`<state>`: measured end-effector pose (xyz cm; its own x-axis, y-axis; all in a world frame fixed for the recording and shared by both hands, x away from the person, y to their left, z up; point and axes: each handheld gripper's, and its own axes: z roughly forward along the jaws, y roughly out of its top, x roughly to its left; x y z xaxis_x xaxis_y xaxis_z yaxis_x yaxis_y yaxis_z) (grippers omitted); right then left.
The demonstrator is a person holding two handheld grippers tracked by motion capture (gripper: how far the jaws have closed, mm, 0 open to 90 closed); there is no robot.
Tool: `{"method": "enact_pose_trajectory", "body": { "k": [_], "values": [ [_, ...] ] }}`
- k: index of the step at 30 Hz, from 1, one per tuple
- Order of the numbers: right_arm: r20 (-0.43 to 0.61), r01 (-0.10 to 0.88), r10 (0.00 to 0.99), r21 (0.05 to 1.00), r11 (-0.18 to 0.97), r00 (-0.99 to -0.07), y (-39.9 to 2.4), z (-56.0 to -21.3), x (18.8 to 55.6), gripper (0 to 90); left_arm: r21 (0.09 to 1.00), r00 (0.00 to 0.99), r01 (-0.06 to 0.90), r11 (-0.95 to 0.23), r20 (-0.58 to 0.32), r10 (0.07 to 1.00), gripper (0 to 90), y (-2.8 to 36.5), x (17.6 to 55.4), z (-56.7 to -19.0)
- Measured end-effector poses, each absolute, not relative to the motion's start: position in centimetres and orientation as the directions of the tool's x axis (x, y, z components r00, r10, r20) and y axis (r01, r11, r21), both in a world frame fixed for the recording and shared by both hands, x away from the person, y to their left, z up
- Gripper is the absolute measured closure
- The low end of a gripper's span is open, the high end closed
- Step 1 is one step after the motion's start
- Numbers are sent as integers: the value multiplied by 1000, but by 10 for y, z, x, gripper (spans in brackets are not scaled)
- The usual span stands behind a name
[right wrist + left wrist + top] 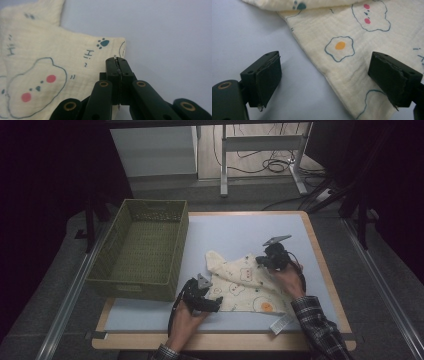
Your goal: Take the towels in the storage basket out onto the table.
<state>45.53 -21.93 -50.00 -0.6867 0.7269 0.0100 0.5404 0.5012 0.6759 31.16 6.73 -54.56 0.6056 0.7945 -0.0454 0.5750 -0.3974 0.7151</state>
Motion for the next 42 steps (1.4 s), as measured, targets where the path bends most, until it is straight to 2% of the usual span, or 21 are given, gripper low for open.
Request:
{"method": "enact_pose_trajectory", "body": {
  "k": [10, 12, 16, 22, 29, 34, 42],
  "values": [
    [-64, 560, 830, 710, 428, -554, -270, -483, 485, 896, 715, 605, 576, -397, -46, 795, 117, 67, 312, -546],
    [-43, 583, 852, 711, 393, -522, -281, -486, 490, 892, 715, 605, 576, -397, -46, 795, 117, 67, 312, -546],
    [-28, 596, 861, 711, 373, -507, -295, -492, 490, 841, 713, 606, 578, -396, -49, 794, 116, 67, 312, -545],
    [-24, 586, 861, 723, 366, -508, -308, -489, 481, 716, 703, 605, 584, -407, -43, 795, 103, 63, 318, -541],
    [-21, 582, 854, 723, 372, -520, -316, -490, 474, 615, 725, 602, 573, -381, -57, 796, 192, 59, 349, -523],
    [-3, 579, 850, 731, 361, -527, -315, -494, 475, 607, 728, 578, 589, -351, -77, 812, 248, 52, 379, -517],
    [13, 577, 852, 742, 342, -523, -312, -501, 483, 613, 720, 492, 629, -294, -76, 867, 429, 48, 428, -521]
  ]
}}
